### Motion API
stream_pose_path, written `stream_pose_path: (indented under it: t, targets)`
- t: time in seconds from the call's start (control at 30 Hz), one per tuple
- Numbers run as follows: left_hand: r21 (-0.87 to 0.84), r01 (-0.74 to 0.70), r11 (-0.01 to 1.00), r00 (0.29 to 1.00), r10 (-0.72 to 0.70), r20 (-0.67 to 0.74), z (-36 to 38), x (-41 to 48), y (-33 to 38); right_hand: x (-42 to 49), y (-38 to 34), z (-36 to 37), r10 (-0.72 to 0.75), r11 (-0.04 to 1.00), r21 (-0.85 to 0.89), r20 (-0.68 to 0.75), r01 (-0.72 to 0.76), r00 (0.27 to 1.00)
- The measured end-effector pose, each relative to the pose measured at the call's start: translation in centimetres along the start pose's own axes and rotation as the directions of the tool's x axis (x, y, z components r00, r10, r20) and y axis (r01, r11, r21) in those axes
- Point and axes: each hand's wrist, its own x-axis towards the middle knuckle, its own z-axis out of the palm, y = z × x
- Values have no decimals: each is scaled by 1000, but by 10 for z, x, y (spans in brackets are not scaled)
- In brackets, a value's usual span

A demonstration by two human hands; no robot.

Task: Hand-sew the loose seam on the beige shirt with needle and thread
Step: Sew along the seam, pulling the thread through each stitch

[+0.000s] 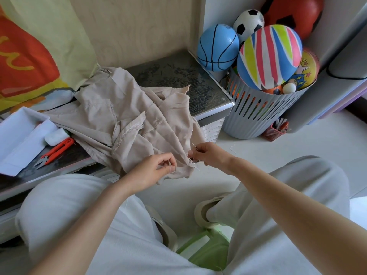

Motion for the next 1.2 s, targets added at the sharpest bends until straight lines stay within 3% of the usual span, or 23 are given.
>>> stream_pose_path:
  t: [0.23, 0.53, 0.77, 0.97, 1.1, 1.2]
  targets:
    - [-34, 21, 999, 999, -19, 50, 2, -3, 8, -8, -4, 14, -165, 964, -181, 160, 193, 973]
    - [107, 15, 994, 999, -19, 45, 3, -9, 9, -14, 12, 26, -63, 934, -337, 176, 120, 982]
    - [128, 10, 992, 999, -15, 45, 4, -11, 15, -18, 6, 33, -51, 945, -304, 224, 119, 973]
    - [102, 8, 995, 999, -11, 32, 3, -12, 13, -19, 2, 32, 43, 989, -149, 270, -2, 962]
    - [112, -8, 994, 999, 4, 39, 4, -14, 14, -21, 1, 28, -8, 990, -137, 241, 42, 971]
    - [96, -3, 995, 1000, 0, 28, 3, -14, 12, -20, -1, 26, -6, 997, -81, 136, 17, 991]
